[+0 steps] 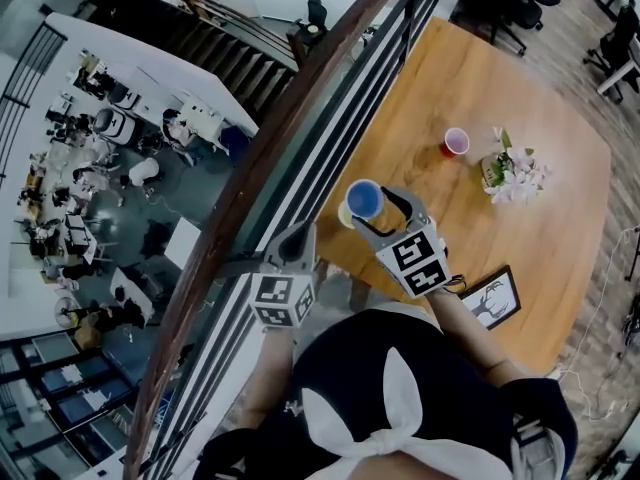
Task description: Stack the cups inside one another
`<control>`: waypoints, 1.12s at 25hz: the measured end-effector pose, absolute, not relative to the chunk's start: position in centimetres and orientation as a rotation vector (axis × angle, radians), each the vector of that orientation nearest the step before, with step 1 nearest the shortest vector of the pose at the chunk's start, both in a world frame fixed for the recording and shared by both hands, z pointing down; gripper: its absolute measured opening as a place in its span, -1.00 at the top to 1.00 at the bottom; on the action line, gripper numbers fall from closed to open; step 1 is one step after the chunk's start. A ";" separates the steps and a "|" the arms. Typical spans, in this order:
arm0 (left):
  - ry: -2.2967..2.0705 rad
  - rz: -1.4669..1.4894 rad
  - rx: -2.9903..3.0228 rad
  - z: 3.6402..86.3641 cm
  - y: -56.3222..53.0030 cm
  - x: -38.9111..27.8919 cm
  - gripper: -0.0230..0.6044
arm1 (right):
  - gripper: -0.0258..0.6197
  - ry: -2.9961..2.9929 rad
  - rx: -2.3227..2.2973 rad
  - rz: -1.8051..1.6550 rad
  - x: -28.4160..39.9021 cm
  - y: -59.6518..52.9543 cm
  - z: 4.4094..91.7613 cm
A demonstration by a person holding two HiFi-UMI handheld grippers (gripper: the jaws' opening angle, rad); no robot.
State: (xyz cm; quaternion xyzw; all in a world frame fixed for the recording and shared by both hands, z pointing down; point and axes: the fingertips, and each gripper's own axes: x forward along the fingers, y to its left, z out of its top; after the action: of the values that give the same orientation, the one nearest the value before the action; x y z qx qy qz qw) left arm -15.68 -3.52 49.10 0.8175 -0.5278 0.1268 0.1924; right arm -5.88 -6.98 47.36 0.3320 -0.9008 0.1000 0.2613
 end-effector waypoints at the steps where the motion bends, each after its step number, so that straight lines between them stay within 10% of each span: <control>1: -1.483 0.353 2.289 49.2 -3.5 -15.8 0.87 | -0.02 -2.438 0.891 0.272 -6.0 -7.0 47.5; 28: -1.462 0.350 2.224 52.1 -4.0 -16.4 0.87 | -0.03 -2.344 0.736 0.375 -7.9 -7.5 55.3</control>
State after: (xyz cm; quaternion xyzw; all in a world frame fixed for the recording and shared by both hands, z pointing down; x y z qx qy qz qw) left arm -16.37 -3.97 52.13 0.8071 -0.5303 0.1270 0.2265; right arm -7.86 -7.51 55.28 0.2802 -0.8929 0.1427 0.3223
